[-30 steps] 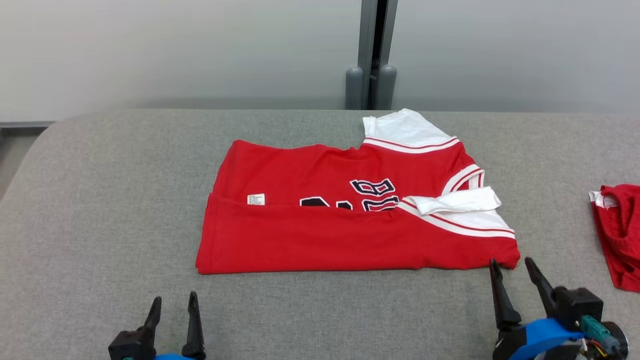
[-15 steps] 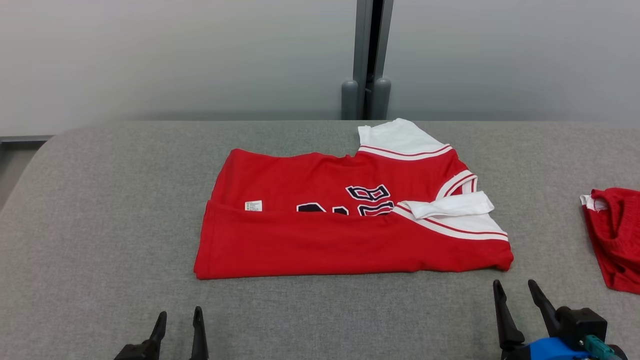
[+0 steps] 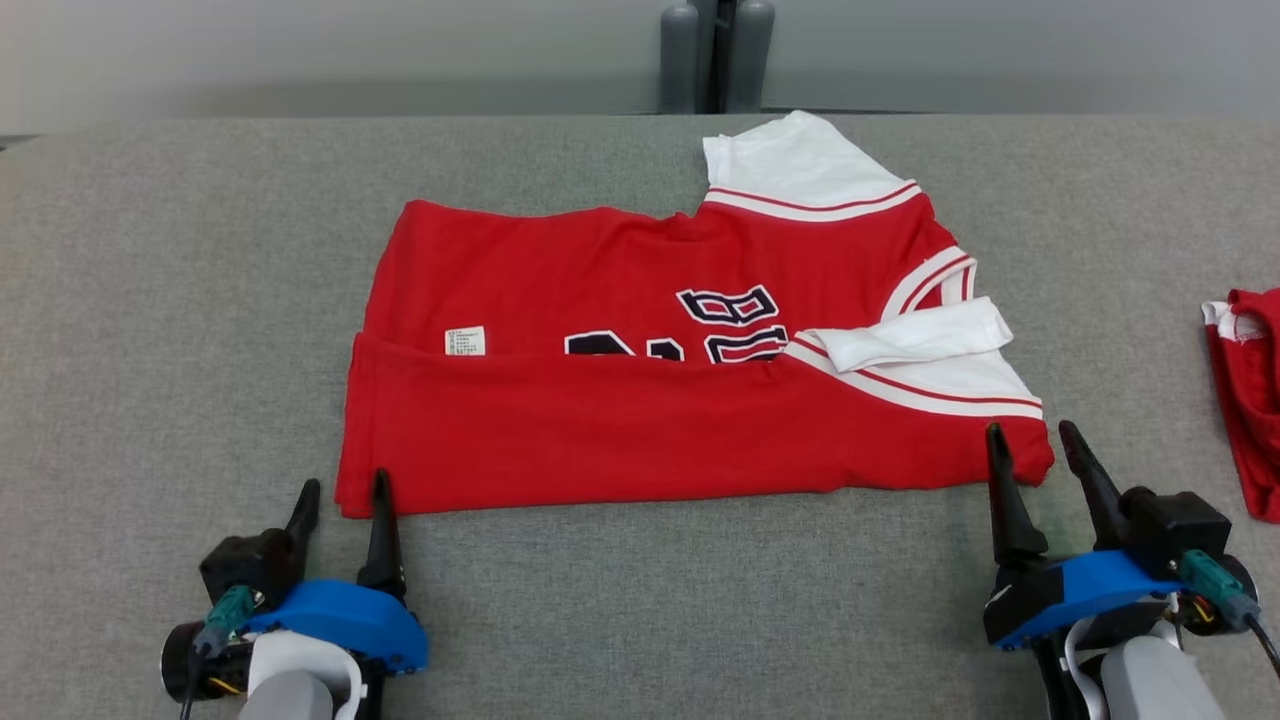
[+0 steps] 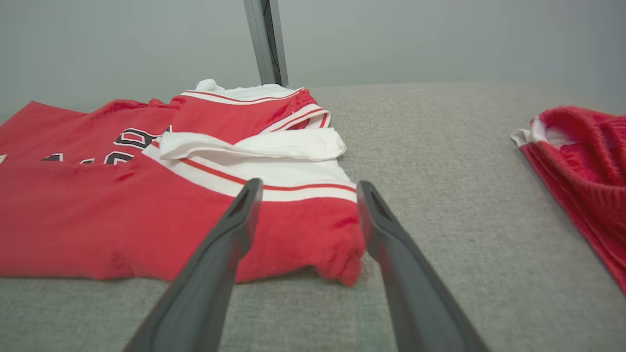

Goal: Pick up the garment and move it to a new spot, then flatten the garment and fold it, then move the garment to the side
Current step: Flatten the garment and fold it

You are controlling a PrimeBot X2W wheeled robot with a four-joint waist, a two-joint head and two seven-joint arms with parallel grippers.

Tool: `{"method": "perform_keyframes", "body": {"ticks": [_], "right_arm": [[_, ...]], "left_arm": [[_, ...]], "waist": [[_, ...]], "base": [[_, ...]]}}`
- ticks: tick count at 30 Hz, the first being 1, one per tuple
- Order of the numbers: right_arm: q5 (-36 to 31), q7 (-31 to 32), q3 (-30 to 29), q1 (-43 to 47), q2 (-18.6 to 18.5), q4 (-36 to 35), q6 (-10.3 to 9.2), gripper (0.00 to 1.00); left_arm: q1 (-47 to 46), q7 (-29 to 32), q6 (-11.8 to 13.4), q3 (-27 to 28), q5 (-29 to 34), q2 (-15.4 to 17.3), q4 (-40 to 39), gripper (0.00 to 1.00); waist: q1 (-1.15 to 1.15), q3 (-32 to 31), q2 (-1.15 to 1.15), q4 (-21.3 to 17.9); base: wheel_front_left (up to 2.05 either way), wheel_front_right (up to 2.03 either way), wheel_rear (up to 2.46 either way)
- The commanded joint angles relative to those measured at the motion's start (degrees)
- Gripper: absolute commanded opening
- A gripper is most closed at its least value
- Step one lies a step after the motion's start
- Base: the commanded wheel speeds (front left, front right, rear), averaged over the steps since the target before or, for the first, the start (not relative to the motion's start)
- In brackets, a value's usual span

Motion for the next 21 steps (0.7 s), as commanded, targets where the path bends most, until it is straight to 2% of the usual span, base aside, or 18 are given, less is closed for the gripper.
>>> {"method": "perform_keyframes", "body": {"ticks": [1,8,9,10,11,12,13,14,16,21], "right_arm": [[0.38,-0.17,-0.3,-1.33,-0.12,0.02,-0.02,1.0],[-0.36,-0.17,-3.71,-5.62,-0.11,5.51,-0.01,1.0],[-0.87,-0.17,-4.17,-6.13,-0.11,6.96,-0.02,1.0],[-1.18,-0.16,-4.4,-6.52,-0.07,8.91,-0.02,1.0],[-1.25,-0.17,-4.46,-6.92,-0.06,10.61,-0.02,1.0],[-1.48,-0.03,-4.36,-7.36,-0.08,12.34,-0.01,1.0],[-1.29,0.03,-4.04,-7.47,-0.04,14.24,-0.02,1.0],[-0.46,0.2,-3.43,-7.43,0.02,16.03,-0.01,1.0],[0.46,0.41,-1.85,-7.27,0.45,18.22,0.06,0.0],[2.06,0.2,-2.29,-5.97,0.17,16.55,-0.04,0.0]], "left_arm": [[-2.03,-0.24,-0.39,0.76,-0.06,0.1,1.3,1.0],[-4.2,0.38,-1.21,-1.02,0.46,-0.12,9.3,1.0],[-4.29,0.59,-1.33,-1.84,0.3,-0.15,10.42,0.94],[-4.41,0.72,-1.44,-2.51,0.02,-0.24,11.51,0.76],[-4.4,0.77,-1.51,-3.04,-0.3,-0.32,12.36,0.5],[-4.45,0.78,-1.56,-3.63,-0.74,-0.35,13.23,0.32],[-4.46,0.8,-1.57,-4.73,-1.27,-0.43,13.84,0.06],[-4.33,0.81,-1.6,-5.96,-2.04,-0.61,14.27,0.0],[-3.93,0.83,-1.61,-8.03,-3.85,-0.94,14.76,0.0],[-2.9,0.53,-1.58,-7.62,-4.92,-0.35,11.71,0.0]], "waist": [[-0.01,1.36,0.0,0.33],[-0.01,3.69,0.0,-0.07],[-0.01,3.85,0.0,0.05],[-0.01,3.96,0.0,0.2],[-0.01,4.03,0.0,0.36],[-0.01,4.07,0.0,0.53],[-0.01,4.05,0.0,0.72],[-0.01,3.99,0.0,0.88],[-0.01,3.58,0.0,1.15],[-0.01,1.83,0.0,1.31]], "base": [[0.0,0.0,0.0],[0.0,0.0,0.0],[0.0,0.0,0.0],[0.0,0.0,0.0],[0.0,0.0,0.0],[0.0,0.0,0.0],[0.0,0.0,0.0],[0.0,0.0,0.0],[0.0,0.0,0.0],[0.0,0.0,0.0]]}}
